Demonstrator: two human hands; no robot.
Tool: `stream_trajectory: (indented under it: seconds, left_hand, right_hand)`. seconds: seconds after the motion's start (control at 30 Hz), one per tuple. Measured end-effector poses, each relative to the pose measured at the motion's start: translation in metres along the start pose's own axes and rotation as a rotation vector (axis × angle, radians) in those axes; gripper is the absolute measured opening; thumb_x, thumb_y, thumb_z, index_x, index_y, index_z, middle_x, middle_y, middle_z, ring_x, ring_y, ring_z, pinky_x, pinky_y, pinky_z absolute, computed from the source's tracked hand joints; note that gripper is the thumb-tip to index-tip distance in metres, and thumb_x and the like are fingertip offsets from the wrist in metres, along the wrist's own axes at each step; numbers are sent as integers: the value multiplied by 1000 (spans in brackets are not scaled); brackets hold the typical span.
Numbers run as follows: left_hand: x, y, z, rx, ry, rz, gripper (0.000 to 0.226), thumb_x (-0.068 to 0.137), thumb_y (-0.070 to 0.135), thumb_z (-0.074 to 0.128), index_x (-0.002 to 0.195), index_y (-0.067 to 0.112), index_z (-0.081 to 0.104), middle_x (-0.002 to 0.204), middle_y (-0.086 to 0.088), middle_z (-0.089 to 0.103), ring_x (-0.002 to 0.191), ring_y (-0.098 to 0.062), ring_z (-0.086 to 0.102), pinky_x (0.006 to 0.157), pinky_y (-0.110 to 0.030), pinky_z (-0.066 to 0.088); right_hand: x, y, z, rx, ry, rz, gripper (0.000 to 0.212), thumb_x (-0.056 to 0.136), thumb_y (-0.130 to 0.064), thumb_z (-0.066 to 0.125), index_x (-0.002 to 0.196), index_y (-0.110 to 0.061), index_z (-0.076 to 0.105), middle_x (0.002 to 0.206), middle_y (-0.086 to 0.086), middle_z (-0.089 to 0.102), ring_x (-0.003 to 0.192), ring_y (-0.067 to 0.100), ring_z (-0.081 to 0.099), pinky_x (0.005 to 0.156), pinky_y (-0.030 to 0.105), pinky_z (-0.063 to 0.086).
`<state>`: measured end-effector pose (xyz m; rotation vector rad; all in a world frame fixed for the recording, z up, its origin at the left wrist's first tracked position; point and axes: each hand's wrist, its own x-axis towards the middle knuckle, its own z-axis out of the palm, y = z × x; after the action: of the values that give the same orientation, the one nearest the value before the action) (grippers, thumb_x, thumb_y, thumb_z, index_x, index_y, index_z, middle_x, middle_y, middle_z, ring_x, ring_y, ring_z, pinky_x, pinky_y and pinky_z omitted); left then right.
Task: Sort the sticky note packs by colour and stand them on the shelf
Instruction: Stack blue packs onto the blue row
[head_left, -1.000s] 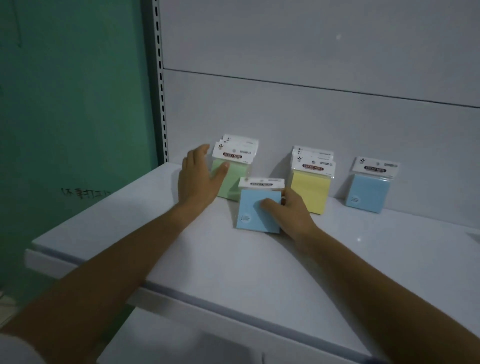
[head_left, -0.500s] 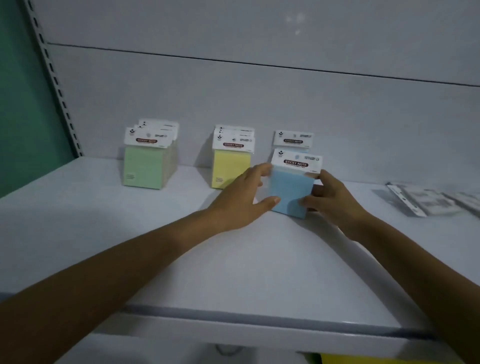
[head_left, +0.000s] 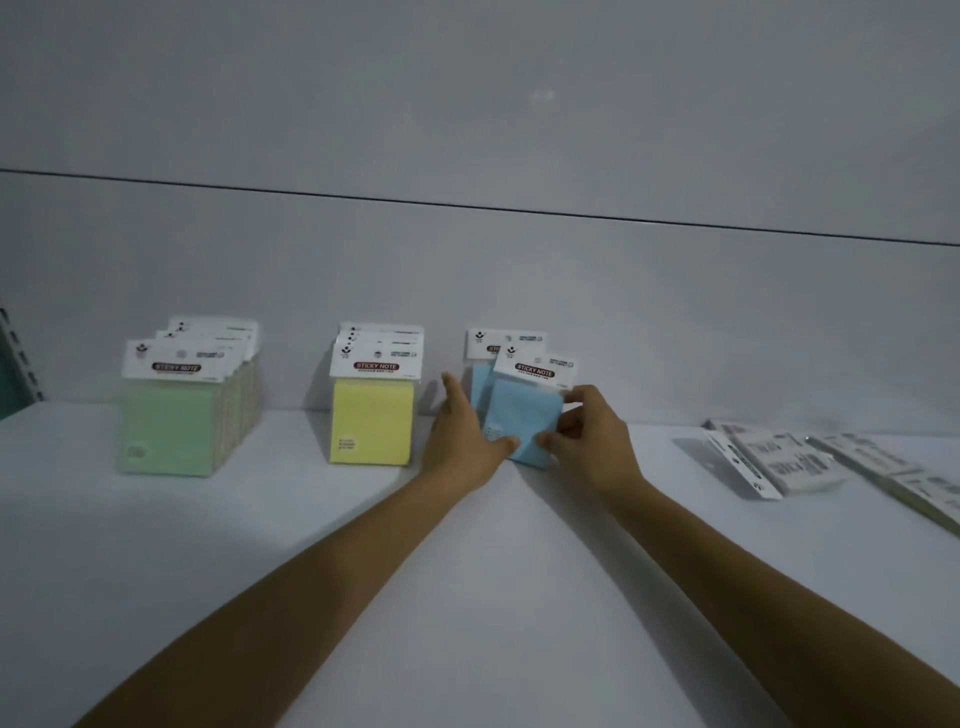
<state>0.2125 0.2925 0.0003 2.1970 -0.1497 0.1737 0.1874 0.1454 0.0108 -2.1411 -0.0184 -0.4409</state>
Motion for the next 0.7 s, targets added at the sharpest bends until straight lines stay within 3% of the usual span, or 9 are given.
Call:
stream_trajectory:
  seconds: [0.1, 0.2, 0.33, 0.47, 0.6, 0.7]
  left_hand:
    - [2, -4, 6, 113, 17, 51, 116, 77, 37, 72, 147, 13, -17, 151, -6, 33, 134, -24, 40, 104, -43, 41]
    - [5, -8, 11, 251, 49, 75, 107, 77, 43, 70, 149, 13, -3, 148, -6, 38, 132, -24, 42, 101, -42, 42]
    - [8, -12, 12, 131, 43, 124, 83, 73, 38, 72, 140, 24, 25, 132, 3, 55, 117, -20, 56, 93, -40, 49]
    - [7, -11, 13, 146, 24, 181, 92, 74, 38, 72, 145, 23, 16, 138, 2, 49, 122, -19, 53, 96, -41, 47]
    - [-3, -7, 14, 252, 54, 191, 114, 76, 44, 69, 148, 18, -16, 153, 0, 28, 135, -17, 37, 104, -36, 41]
    - [1, -8, 14, 201, 79, 240, 107, 74, 43, 71, 149, 22, -1, 148, 3, 35, 131, -15, 41, 101, -38, 44]
  right_hand:
    - [14, 1, 9, 49, 54, -21, 34, 82, -4, 64, 110, -12, 47, 86, 2, 61, 84, 22, 62, 66, 26, 50]
    - [25, 2, 15, 35, 55, -68, 39, 86, -7, 61, 121, -17, 46, 96, 1, 60, 89, 20, 61, 70, 25, 51]
    - [29, 13, 26, 92, 37, 4, 49, 83, -13, 69, 123, -16, 42, 101, 0, 59, 90, 16, 60, 64, 12, 43]
    - [33, 18, 22, 151, 47, 40, 37, 81, -13, 70, 113, -13, 51, 96, -3, 62, 83, 9, 61, 58, 6, 46]
    - [30, 25, 19, 242, 44, 48, 24, 83, -11, 67, 102, -16, 53, 94, 0, 67, 86, 11, 66, 61, 13, 51]
    - [32, 26, 18, 281, 37, 53, 21, 85, -15, 66, 101, -19, 53, 95, 0, 67, 89, 12, 65, 74, 26, 56]
